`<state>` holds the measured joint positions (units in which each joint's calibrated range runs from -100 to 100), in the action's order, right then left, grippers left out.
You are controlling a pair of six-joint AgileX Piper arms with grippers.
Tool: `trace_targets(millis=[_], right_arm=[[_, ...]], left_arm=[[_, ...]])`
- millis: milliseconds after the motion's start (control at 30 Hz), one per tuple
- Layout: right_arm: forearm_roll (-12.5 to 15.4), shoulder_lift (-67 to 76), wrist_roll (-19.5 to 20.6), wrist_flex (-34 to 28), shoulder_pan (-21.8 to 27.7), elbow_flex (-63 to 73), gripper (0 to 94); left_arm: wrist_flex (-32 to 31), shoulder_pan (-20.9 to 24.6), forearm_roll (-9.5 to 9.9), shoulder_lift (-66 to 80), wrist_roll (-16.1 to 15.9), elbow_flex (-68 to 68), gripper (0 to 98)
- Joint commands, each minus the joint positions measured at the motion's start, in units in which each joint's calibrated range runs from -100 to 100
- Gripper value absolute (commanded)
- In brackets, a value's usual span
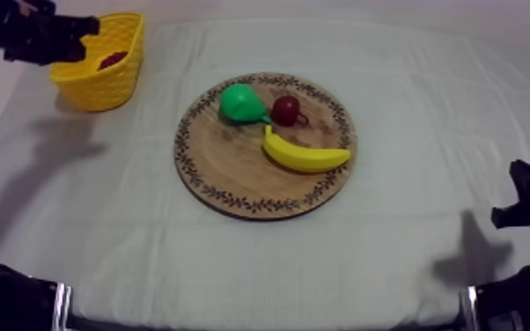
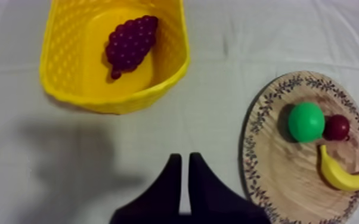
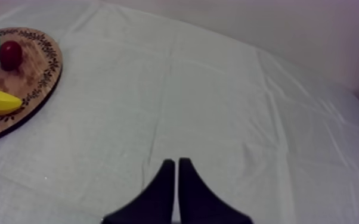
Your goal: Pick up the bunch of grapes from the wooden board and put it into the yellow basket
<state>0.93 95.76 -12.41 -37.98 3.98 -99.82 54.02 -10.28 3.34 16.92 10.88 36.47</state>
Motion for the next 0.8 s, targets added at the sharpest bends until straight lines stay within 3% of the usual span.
trace_targets(millis=[0, 367, 533, 767], right_arm=[[0.0, 0.0, 0.0, 0.0, 0.0, 0.0, 0.3], [0.0, 0.0, 0.0, 0.0, 0.0, 0.0, 0.3], [0.0, 0.0, 0.0, 0.0, 0.0, 0.0, 0.3], [0.0, 0.0, 0.0, 0.0, 0.0, 0.0, 0.3]], left_arm=[[-4.6, 1.6, -0.3, 6.9, -1.2, 11.8, 0.7], [-14.6, 9.3, -3.56, 33.8, -6.0, 36.1, 0.0], [-16.8, 10.2, -4.26, 45.6, -7.2, 44.7, 0.0], [-17.8, 11.1, -7.57, 61.2, -12.8, 54.3, 0.0]])
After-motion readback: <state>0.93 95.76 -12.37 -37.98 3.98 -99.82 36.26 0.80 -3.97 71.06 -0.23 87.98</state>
